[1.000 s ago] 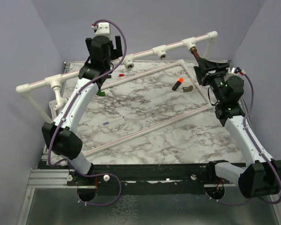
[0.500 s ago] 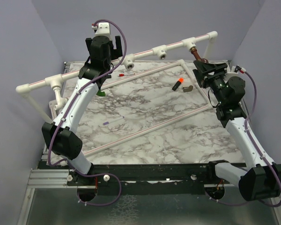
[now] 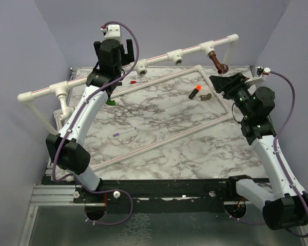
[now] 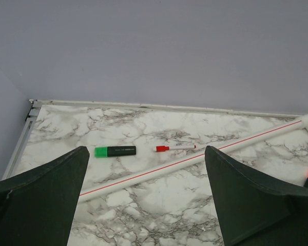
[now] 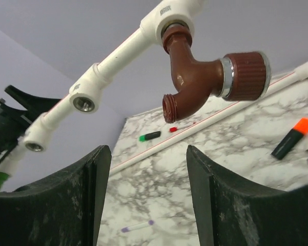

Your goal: Install the water faucets

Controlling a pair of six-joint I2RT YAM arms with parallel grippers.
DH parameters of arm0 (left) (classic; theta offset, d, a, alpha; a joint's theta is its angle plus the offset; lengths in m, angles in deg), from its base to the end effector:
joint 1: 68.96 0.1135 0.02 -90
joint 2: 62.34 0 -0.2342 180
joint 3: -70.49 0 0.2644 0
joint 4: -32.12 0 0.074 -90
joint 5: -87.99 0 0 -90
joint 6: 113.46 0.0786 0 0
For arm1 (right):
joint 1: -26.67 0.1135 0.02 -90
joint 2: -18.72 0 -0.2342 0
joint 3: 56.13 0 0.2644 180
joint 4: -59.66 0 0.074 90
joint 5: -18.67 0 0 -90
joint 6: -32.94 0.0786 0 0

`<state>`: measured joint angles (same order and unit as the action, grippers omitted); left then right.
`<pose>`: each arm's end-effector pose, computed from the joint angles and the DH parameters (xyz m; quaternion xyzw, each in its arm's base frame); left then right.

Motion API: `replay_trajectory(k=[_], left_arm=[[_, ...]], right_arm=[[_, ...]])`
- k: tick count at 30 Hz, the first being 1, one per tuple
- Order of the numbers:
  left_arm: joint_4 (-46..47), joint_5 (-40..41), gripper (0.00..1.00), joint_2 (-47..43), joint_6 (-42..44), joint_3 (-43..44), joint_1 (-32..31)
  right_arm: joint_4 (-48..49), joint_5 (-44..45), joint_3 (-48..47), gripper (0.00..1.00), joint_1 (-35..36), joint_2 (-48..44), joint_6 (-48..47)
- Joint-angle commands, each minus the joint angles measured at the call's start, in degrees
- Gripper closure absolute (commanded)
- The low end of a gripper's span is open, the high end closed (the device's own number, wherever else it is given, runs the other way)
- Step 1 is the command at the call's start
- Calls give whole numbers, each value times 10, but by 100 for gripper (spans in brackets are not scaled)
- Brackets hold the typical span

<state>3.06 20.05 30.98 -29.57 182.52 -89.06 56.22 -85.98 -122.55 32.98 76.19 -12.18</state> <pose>0.4125 -0.1195 0.4057 -0.0298 0.7631 0.0006 0.6456 0.3006 0.0532 0.3665 0.1311 0.6606 0.3945 0.6252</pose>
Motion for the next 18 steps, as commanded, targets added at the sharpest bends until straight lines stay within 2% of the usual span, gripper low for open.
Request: replay_trajectory(k=[1, 6, 10, 18], left_arm=[[-57, -6, 5, -1, 10, -7, -5], [-57, -6, 5, 0, 10, -8, -6], [-57, -4, 5, 0, 10, -9, -6], [-55, -7, 5, 1, 9, -12, -6]], right_arm=[[-15, 47, -4, 34, 2, -26, -210], [86, 80, 53, 32, 2, -45, -408], [131, 44, 62, 30, 2, -26, -567], [247, -7, 101, 26, 3, 22, -772]])
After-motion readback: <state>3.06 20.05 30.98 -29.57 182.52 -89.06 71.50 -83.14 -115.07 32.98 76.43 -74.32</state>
